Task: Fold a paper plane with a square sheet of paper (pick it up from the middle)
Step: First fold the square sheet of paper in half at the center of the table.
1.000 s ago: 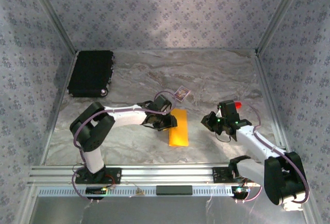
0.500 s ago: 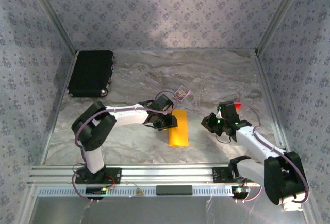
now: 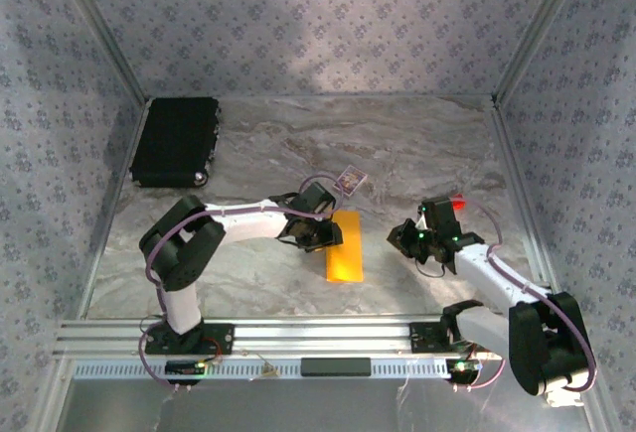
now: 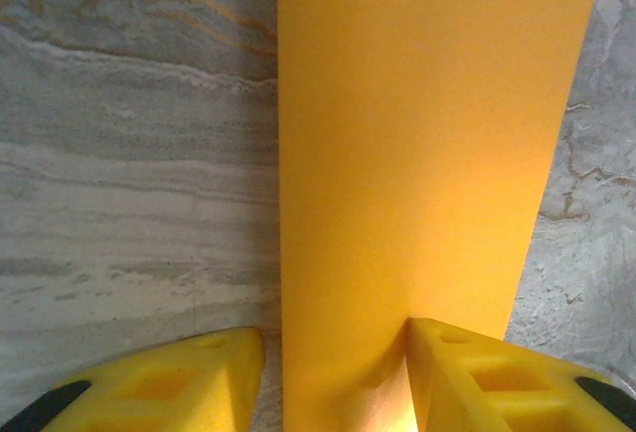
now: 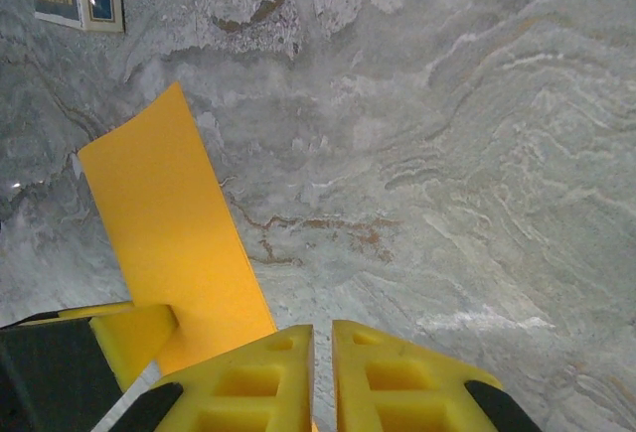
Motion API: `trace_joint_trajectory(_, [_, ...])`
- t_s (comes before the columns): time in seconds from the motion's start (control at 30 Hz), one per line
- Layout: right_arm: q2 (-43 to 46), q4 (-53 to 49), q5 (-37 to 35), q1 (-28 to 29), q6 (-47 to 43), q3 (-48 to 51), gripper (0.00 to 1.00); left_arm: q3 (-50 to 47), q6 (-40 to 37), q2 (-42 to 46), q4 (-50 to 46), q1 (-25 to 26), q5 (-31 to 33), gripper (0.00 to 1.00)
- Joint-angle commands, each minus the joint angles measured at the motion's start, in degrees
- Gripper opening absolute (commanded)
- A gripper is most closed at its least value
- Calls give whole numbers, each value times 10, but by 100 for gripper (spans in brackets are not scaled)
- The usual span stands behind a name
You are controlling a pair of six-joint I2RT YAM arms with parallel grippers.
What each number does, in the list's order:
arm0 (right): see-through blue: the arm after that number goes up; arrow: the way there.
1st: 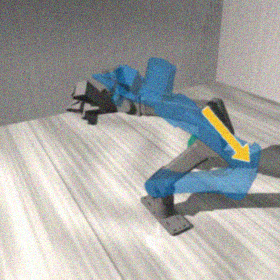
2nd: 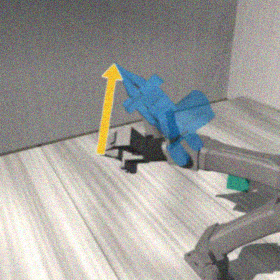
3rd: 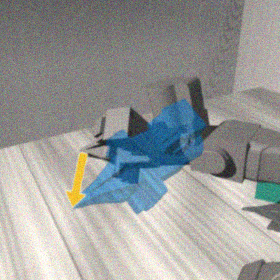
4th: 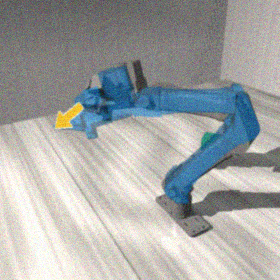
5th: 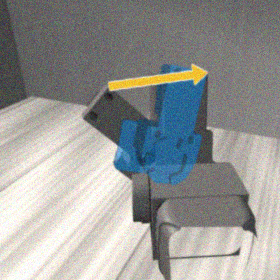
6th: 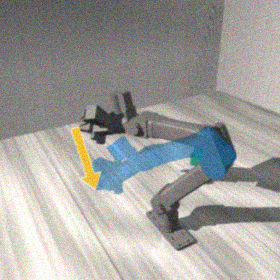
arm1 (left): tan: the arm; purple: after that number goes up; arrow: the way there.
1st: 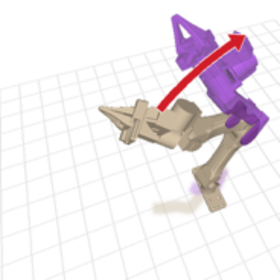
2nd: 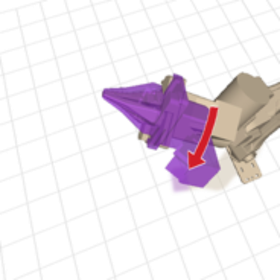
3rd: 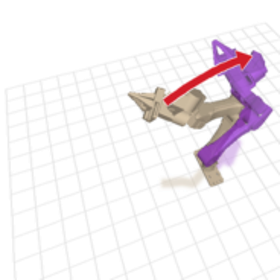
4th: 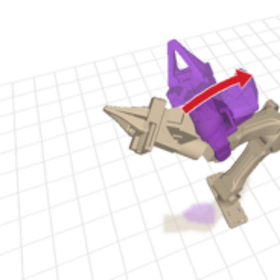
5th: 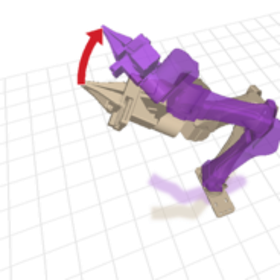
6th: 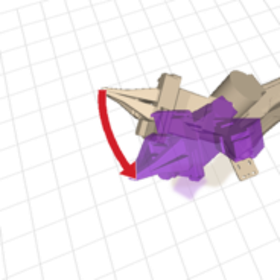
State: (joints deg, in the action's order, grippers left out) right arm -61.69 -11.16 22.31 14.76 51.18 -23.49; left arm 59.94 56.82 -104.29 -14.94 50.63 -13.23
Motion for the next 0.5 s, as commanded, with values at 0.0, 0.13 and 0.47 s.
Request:
trace_joint_trajectory(0.0, [1, -2, 3, 4, 0, 8, 14, -7, 7, -43, -4, 4, 24, 44])
trace_joint_trajectory(0.13, [3, -1, 3, 5, 1, 9, 14, -6, 8, -46, -3, 4, 21, 44])
trace_joint_trajectory(0.47, [3, 1, 3, 8, 2, 7, 15, 1, -4, -56, -5, 3, 11, 44])
